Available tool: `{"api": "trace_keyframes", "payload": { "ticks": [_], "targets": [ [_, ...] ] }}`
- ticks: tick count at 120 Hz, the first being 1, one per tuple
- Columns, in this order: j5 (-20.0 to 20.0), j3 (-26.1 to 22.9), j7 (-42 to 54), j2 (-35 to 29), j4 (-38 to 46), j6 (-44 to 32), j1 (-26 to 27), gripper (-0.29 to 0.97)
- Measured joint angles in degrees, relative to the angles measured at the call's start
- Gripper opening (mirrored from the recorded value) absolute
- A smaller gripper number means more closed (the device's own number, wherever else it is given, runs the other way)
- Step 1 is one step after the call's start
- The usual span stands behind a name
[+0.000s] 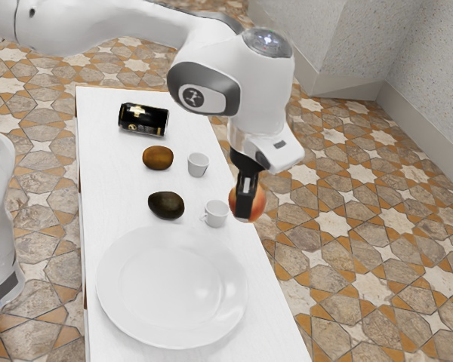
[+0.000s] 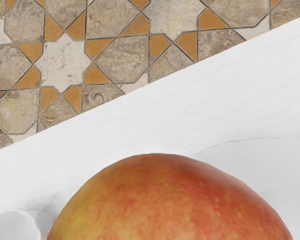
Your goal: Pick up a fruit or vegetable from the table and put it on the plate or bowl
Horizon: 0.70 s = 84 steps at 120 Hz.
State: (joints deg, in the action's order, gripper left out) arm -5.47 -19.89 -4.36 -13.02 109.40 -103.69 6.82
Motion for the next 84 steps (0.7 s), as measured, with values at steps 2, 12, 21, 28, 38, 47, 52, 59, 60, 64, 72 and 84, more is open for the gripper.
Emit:
{"api": "trace_keyframes", "payload": {
  "ticks": [2, 12, 21, 28, 38, 47, 52, 59, 60, 64, 72, 84],
  "targets": [
    [0.46, -0.64, 0.05, 0.45, 1.49, -0.47, 0.19, 0.31],
    [2.66, -2.03, 0.54, 1.34, 9.74, -3.76, 0.97, 0.27],
    [4.3, -2.26, 1.13, 2.01, 14.67, -6.95, 1.31, 0.26],
    [5.0, -2.29, 1.56, 2.42, 16.62, -8.97, 1.35, 0.26],
    [6.35, -2.36, 2.34, 2.42, 17.42, -10.62, 1.34, 0.42],
    [8.09, -2.69, 3.24, 2.08, 17.56, -11.25, 1.26, 0.55],
    [8.78, -2.96, 3.72, 1.93, 17.6, -11.49, 1.3, 0.58],
    [9.64, -3.96, 4.26, 0.5, 17.6, -11.55, 1.24, 0.61],
    [9.79, -4.1, 4.31, 0.18, 17.59, -11.47, 1.27, 0.61],
    [10.33, -4.47, 4.53, -0.92, 17.56, -11.1, 1.36, 0.62],
    [11.09, -4.84, 4.9, -4.53, 16.24, -9.49, 1.34, 0.65],
    [11.22, -5.31, 5.09, -7.8, 11.45, -4.95, 1.3, 0.66]
  ]
}}
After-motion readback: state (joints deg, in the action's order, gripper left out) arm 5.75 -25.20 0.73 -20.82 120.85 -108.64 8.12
